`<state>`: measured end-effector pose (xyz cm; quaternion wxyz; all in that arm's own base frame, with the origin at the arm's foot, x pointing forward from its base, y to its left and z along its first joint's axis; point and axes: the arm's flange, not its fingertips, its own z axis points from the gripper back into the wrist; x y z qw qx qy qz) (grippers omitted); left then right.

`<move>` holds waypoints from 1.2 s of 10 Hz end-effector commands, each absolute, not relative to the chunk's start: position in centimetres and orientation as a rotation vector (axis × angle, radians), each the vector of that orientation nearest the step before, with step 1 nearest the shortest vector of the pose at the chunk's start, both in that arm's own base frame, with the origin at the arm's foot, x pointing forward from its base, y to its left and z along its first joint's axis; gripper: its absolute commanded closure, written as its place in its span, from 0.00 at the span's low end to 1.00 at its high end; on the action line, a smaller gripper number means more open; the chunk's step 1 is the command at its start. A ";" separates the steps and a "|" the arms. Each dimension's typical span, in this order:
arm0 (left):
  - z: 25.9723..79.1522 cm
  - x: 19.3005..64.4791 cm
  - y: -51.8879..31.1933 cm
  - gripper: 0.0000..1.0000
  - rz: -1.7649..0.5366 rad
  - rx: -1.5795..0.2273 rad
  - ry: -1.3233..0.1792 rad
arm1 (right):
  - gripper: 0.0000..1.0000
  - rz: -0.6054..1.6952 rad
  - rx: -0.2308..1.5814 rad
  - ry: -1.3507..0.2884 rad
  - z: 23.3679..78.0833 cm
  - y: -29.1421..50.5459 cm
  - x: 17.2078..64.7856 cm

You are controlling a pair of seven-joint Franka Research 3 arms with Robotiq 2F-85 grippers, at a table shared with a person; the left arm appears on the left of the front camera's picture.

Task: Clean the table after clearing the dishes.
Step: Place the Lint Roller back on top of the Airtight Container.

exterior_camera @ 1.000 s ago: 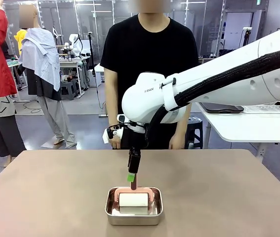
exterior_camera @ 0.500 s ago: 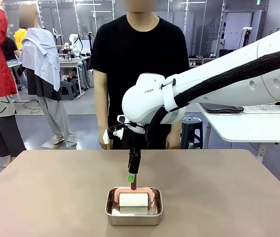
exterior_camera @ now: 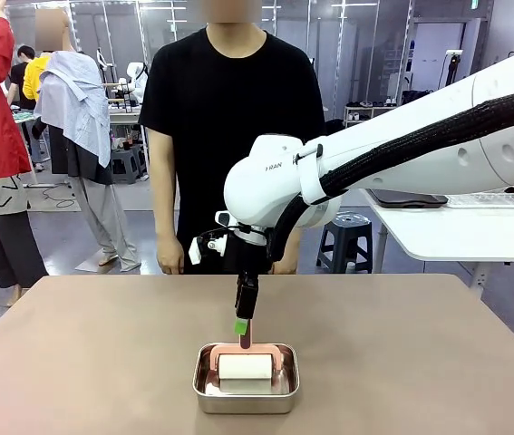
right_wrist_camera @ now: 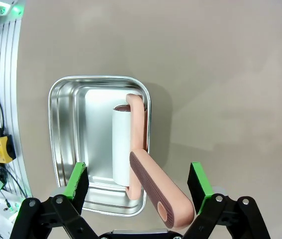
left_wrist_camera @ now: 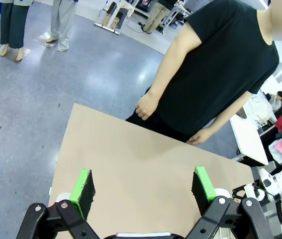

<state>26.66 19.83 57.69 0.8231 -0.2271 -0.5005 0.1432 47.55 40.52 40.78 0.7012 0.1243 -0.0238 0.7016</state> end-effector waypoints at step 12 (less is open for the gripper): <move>57.7 26.7 19.7 0.00 0.315 -0.484 -1.073 | 0.00 -0.372 1.012 -0.872 60.5 -8.7 36.6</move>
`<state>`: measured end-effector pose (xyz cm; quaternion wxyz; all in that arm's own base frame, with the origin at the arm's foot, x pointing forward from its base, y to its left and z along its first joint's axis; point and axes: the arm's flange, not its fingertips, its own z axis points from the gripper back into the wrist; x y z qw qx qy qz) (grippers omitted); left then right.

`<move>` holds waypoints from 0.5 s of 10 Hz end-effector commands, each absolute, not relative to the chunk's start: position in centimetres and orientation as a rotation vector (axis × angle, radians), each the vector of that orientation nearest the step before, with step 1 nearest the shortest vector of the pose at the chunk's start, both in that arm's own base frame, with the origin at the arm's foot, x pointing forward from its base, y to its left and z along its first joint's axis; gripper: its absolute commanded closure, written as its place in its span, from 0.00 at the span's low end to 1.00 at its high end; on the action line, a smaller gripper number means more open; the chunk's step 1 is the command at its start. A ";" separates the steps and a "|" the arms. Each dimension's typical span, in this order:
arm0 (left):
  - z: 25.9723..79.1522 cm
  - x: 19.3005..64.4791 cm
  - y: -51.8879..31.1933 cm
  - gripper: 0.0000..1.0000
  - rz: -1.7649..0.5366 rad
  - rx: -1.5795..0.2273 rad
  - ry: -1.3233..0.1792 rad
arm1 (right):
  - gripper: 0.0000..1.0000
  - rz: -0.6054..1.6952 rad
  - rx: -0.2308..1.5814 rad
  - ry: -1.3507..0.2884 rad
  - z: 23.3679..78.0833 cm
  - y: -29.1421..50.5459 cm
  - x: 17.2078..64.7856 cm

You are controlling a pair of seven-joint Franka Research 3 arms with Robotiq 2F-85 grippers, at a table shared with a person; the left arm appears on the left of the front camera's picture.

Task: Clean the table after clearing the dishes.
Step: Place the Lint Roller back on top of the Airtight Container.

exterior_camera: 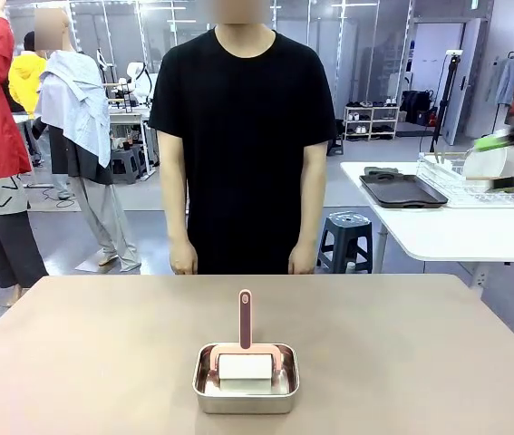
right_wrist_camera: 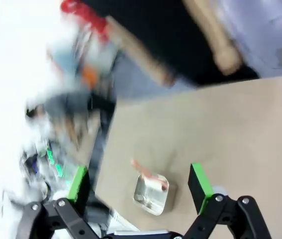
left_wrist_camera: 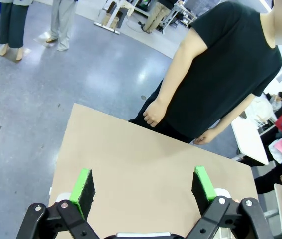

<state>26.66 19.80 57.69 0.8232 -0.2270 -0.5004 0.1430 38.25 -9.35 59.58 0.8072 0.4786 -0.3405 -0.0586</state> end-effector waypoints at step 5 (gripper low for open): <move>57.7 26.7 19.7 0.00 0.315 -0.484 -1.073 | 0.00 -0.817 0.921 -0.940 53.8 -17.1 27.7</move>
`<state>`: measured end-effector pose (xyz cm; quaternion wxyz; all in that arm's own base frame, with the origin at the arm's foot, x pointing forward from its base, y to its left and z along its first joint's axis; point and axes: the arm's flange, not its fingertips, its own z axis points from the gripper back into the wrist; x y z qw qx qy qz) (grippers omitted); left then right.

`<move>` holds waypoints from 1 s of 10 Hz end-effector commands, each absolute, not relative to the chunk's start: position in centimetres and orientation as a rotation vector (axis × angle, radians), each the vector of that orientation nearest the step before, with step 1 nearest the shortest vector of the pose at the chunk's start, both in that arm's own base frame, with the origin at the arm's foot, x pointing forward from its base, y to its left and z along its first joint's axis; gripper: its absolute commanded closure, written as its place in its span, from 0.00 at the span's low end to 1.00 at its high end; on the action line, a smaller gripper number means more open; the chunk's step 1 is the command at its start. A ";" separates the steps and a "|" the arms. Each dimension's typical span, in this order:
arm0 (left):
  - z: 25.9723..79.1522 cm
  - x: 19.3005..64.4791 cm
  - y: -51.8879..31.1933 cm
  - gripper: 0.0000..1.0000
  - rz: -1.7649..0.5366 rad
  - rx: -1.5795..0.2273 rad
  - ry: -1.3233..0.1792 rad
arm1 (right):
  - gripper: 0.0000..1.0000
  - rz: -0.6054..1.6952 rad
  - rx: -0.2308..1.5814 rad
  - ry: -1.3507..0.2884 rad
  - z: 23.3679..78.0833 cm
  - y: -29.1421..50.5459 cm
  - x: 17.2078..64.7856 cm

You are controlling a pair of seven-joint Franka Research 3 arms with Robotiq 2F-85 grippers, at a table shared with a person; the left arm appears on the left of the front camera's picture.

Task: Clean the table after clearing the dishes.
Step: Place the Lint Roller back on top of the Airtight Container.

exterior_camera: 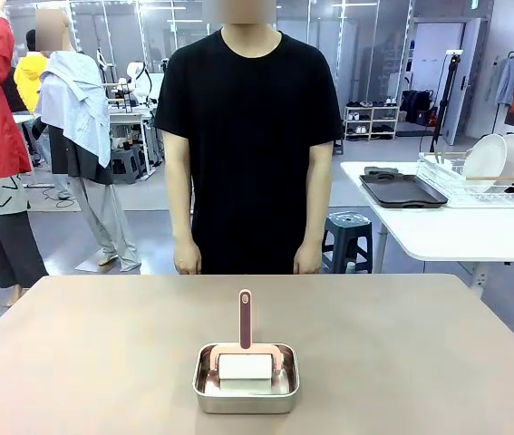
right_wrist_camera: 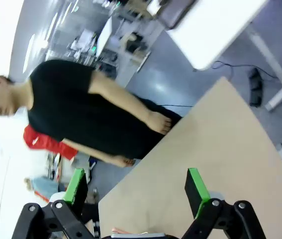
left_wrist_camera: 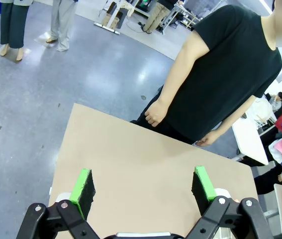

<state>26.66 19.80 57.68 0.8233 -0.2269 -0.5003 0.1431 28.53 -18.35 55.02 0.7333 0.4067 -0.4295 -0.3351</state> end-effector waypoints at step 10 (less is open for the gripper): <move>57.7 26.7 19.7 0.00 0.315 -0.484 -1.073 | 0.00 -0.785 0.884 -0.940 53.9 -19.0 28.3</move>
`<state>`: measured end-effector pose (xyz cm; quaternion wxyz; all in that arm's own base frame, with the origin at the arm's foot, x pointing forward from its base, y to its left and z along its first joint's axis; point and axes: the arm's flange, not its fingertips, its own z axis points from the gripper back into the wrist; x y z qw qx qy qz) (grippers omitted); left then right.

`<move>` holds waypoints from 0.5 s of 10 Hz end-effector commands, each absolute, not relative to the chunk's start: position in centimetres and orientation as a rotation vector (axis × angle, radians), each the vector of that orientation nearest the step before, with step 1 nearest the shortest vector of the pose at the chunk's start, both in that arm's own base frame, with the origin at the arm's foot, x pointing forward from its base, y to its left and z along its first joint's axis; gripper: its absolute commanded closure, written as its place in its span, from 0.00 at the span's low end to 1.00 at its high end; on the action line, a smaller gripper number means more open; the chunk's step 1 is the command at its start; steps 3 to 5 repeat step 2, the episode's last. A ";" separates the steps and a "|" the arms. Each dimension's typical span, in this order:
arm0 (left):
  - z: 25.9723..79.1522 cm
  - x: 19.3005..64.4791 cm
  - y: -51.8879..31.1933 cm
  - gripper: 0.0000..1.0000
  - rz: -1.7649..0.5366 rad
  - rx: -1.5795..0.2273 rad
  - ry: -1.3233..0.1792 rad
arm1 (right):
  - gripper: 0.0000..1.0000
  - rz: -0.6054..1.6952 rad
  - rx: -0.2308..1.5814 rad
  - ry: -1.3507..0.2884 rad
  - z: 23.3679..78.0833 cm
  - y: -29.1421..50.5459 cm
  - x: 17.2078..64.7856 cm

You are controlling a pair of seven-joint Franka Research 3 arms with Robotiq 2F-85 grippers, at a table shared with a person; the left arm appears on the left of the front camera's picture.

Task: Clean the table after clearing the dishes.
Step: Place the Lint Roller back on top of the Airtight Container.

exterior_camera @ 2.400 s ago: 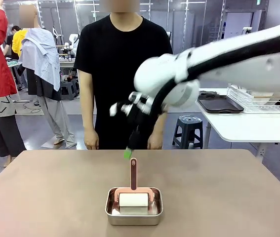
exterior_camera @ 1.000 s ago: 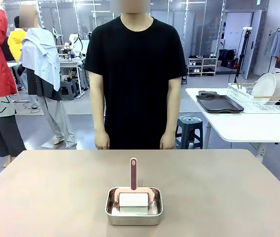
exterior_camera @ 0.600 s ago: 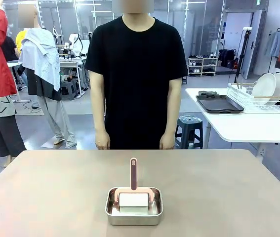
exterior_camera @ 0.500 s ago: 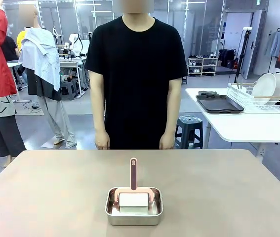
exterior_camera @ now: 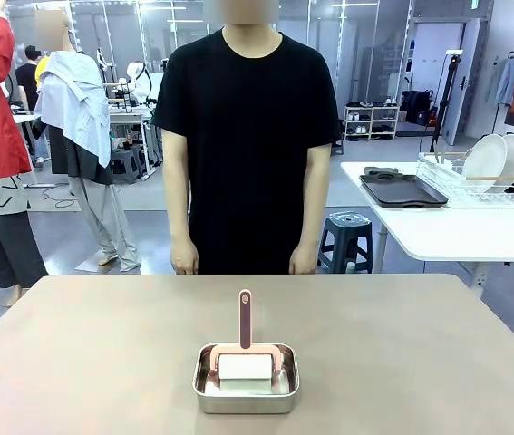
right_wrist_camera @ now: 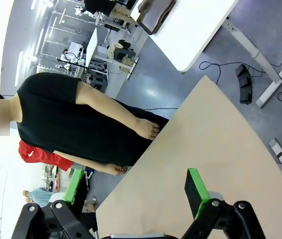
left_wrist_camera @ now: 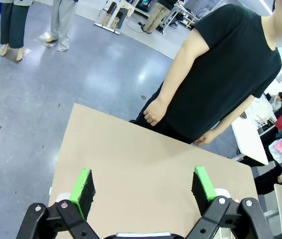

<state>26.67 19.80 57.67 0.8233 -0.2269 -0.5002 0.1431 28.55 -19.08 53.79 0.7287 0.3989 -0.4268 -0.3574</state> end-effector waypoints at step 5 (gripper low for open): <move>57.7 26.7 19.7 0.00 0.315 -0.484 -1.073 | 0.00 -0.785 0.884 -0.940 53.9 -19.0 28.3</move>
